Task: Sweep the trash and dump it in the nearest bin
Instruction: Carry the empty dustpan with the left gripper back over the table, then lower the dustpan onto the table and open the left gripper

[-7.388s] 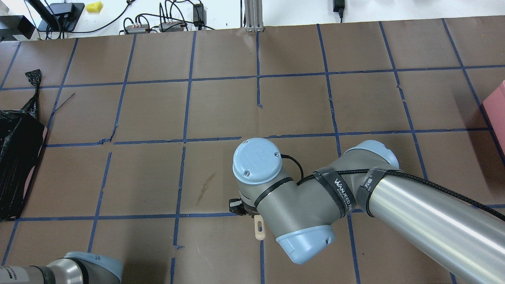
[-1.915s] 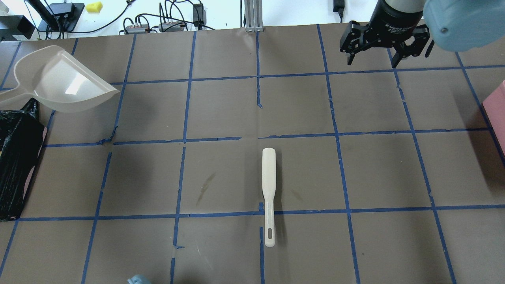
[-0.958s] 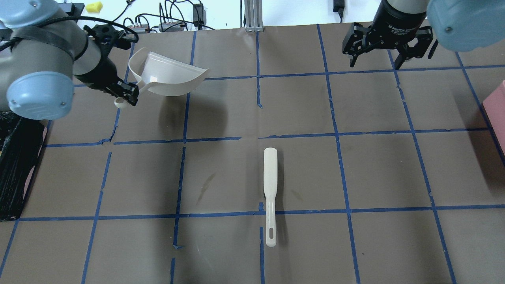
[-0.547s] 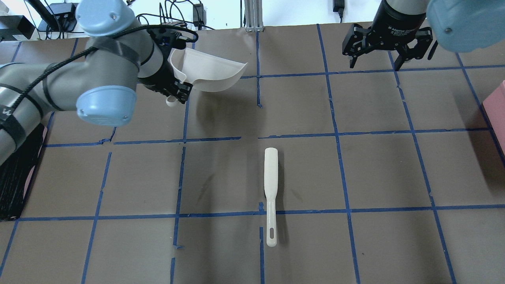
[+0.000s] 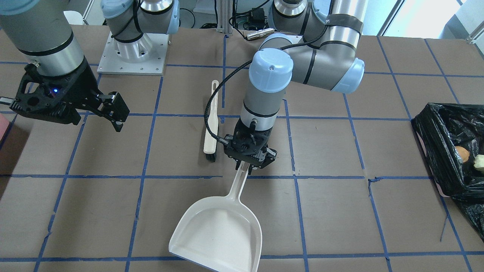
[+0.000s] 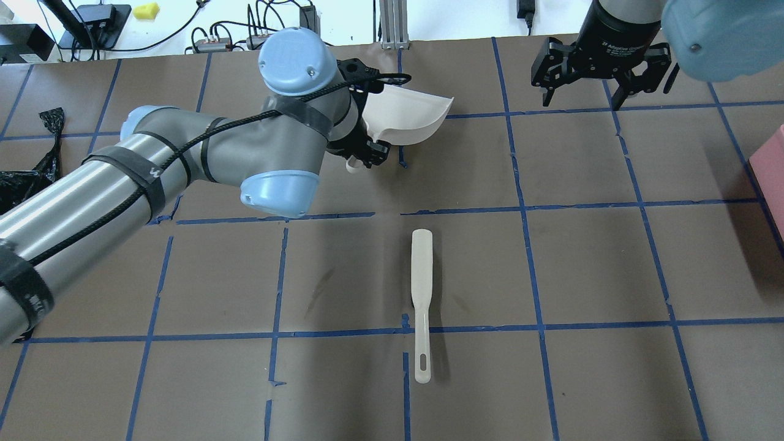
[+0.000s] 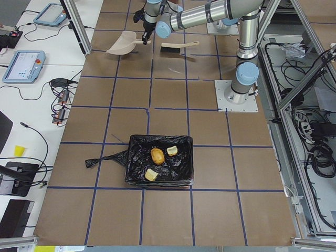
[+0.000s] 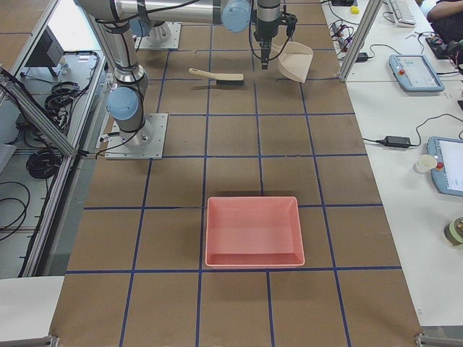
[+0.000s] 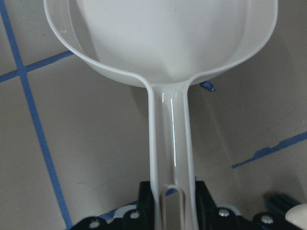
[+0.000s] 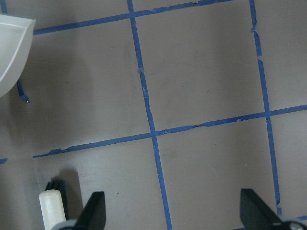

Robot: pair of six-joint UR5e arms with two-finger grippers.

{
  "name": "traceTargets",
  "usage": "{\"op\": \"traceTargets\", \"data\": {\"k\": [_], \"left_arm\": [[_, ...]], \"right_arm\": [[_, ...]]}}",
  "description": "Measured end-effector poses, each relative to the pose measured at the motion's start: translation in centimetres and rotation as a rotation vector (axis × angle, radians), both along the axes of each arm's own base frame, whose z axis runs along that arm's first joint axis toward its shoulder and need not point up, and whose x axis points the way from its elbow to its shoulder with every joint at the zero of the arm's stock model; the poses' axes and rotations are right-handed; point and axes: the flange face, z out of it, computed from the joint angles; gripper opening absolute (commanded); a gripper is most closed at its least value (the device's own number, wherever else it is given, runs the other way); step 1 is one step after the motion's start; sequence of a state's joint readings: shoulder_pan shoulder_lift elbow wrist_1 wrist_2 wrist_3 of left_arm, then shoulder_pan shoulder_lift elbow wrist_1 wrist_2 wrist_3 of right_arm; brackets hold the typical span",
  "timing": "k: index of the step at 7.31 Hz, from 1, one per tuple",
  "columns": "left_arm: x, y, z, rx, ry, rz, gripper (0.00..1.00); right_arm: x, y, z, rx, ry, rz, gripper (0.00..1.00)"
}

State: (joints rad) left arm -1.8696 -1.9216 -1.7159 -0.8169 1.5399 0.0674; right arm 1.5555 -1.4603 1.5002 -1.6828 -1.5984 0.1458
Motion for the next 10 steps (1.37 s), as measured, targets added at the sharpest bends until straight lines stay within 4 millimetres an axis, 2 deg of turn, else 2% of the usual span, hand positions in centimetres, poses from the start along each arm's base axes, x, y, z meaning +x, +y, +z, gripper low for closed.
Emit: {"op": "traceTargets", "data": {"k": [2, 6, 7, 8, 9, 10], "left_arm": [[-3.2, 0.7, -1.2, 0.004, 0.011, -0.009, 0.00], [-3.8, 1.6, -2.7, 0.041, 0.015, 0.051, 0.01], [-3.8, 1.9, -3.3, 0.053, 0.010, 0.061, 0.06], [-3.6, 2.3, -4.2, 0.066, -0.006, 0.069, 0.28], [-3.3, 2.6, -4.8, 0.072, -0.026, 0.078, 0.99], [-3.2, 2.7, -5.1, 0.074, -0.035, 0.083, 1.00]], "right_arm": [[0.0, 0.0, -0.1, 0.001, 0.000, 0.000, 1.00], [0.0, 0.1, -0.2, 0.004, 0.000, 0.000, 1.00], [0.0, 0.1, -0.3, 0.006, 0.000, 0.000, 1.00], [0.0, 0.1, -0.3, 0.007, 0.000, 0.000, 1.00], [0.0, 0.1, -0.3, 0.007, 0.000, 0.000, 1.00], [0.0, 0.1, -0.4, 0.008, 0.000, -0.001, 1.00]]}}
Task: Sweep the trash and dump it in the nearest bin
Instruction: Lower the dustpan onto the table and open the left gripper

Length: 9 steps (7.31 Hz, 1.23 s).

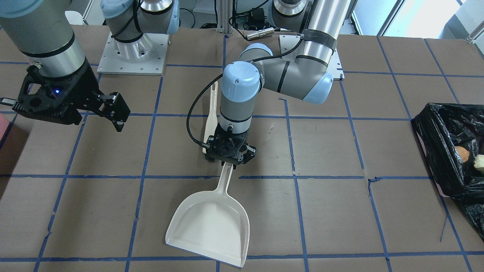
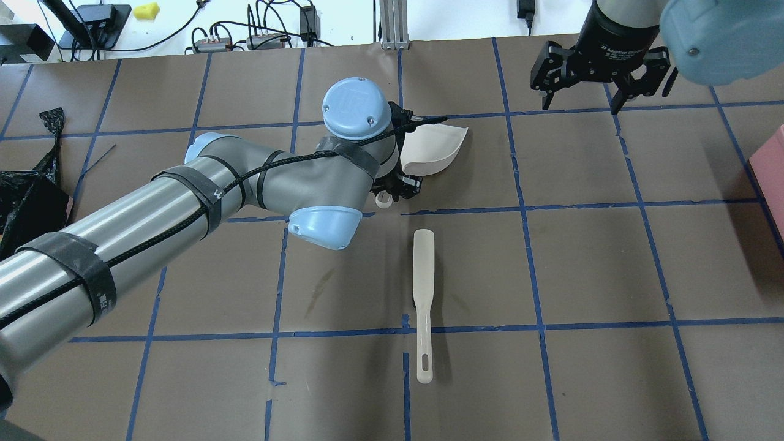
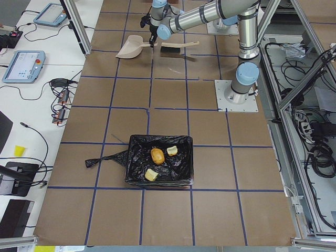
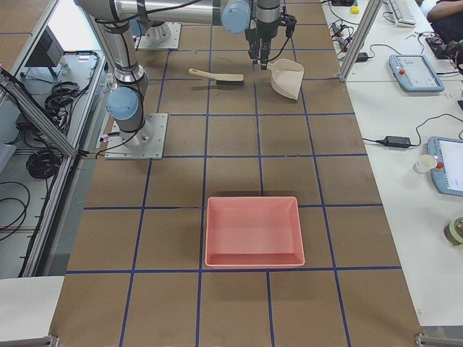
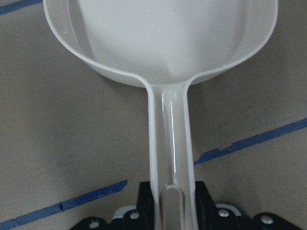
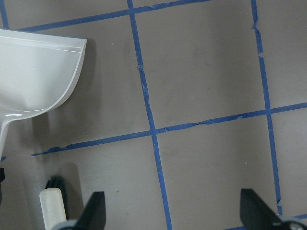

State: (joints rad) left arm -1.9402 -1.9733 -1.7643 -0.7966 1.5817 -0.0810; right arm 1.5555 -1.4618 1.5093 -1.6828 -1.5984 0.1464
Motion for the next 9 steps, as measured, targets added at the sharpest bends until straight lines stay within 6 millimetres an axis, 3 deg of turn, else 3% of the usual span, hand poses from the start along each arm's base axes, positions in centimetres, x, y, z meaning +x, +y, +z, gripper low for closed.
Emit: {"op": "traceTargets", "data": {"k": [3, 5, 7, 9], "left_arm": [[0.0, -0.1, 0.4, -0.009, -0.001, 0.004, 1.00], [0.7, -0.6, 2.1, -0.031, 0.006, 0.008, 1.00], [4.7, -2.2, 5.1, -0.013, -0.001, 0.059, 1.00], [10.8, -2.9, 11.5, 0.060, -0.029, 0.111, 1.00]], "right_arm": [[0.0, 0.0, 0.0, 0.000, 0.000, 0.001, 1.00], [0.0, 0.0, 0.0, 0.000, 0.000, 0.001, 1.00], [0.0, 0.0, 0.0, 0.000, 0.000, 0.001, 1.00], [0.0, 0.0, 0.0, 0.001, 0.000, 0.001, 1.00]]}}
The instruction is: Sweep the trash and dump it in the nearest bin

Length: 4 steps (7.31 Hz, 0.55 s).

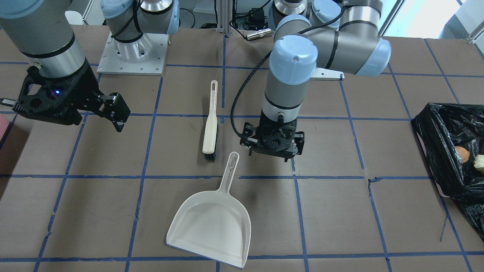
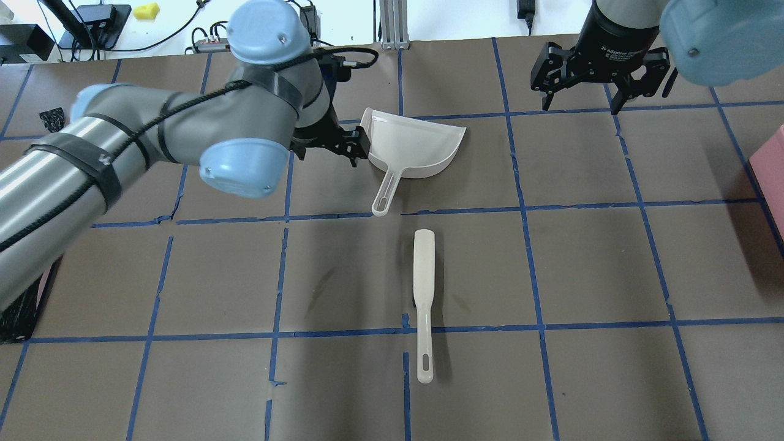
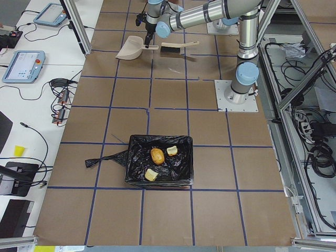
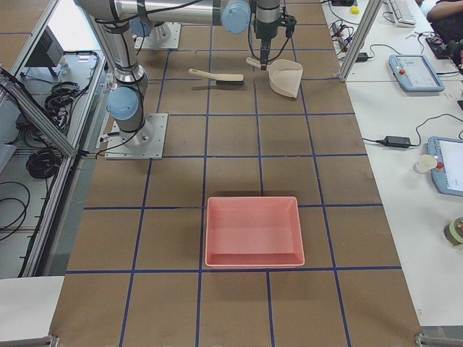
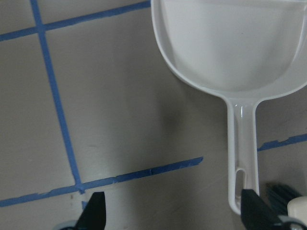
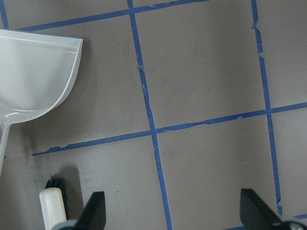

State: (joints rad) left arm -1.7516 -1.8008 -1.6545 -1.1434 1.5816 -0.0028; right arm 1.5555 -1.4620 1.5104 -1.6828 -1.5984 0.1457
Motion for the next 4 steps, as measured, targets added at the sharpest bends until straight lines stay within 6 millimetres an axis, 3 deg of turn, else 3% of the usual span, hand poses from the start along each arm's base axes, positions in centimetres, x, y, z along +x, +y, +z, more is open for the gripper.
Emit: {"op": "traceTargets", "data": {"k": [2, 4], "left_arm": [[6.6, 1.4, 7.6, 0.078, -0.026, 0.014, 1.00], [10.9, 4.1, 13.0, 0.097, -0.075, 0.013, 1.00]], "right_arm": [[0.1, 0.1, 0.0, 0.001, 0.000, 0.001, 1.00], [0.7, 0.9, 0.0, 0.003, -0.006, 0.005, 1.00]]}}
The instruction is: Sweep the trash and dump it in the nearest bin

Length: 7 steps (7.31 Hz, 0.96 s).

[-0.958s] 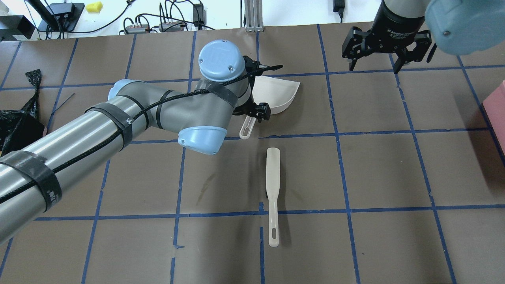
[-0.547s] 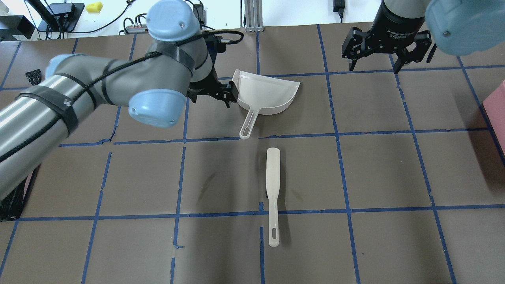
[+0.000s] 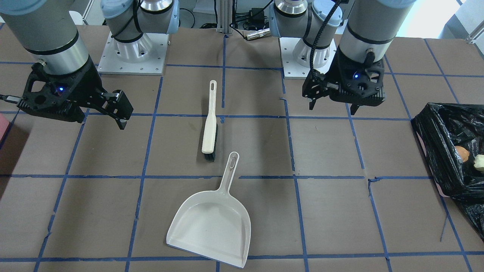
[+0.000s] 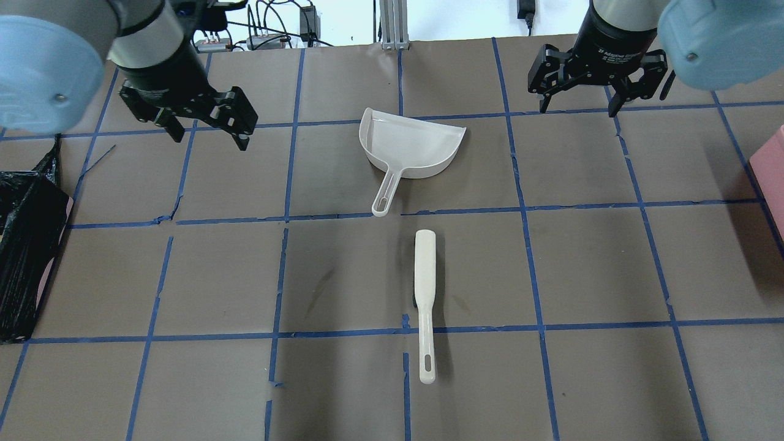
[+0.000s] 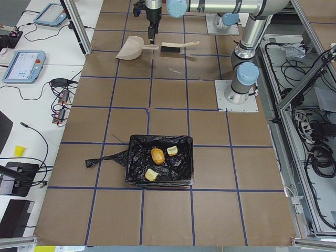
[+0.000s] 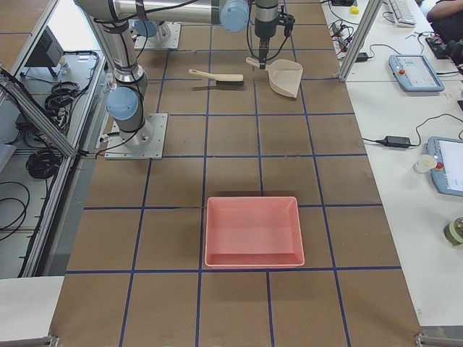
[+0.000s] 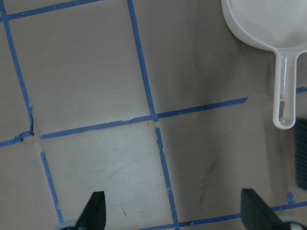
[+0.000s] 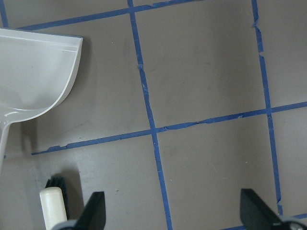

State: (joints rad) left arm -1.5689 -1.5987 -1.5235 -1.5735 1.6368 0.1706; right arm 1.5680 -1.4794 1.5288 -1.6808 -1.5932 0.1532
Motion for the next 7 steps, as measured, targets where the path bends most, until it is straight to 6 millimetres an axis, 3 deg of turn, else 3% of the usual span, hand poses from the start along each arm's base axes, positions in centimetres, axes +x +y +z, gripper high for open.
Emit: {"op": "traceTargets", "data": {"k": [2, 7], "left_arm": [[0.6, 1.9, 2.0, 0.001, -0.023, -0.004, 1.00], [1.0, 2.2, 2.4, -0.009, -0.016, 0.008, 1.00]], "right_arm": [[0.4, 1.5, -0.9, 0.011, -0.012, 0.005, 1.00], [0.4, 1.9, -1.2, 0.012, -0.013, 0.009, 1.00]]}}
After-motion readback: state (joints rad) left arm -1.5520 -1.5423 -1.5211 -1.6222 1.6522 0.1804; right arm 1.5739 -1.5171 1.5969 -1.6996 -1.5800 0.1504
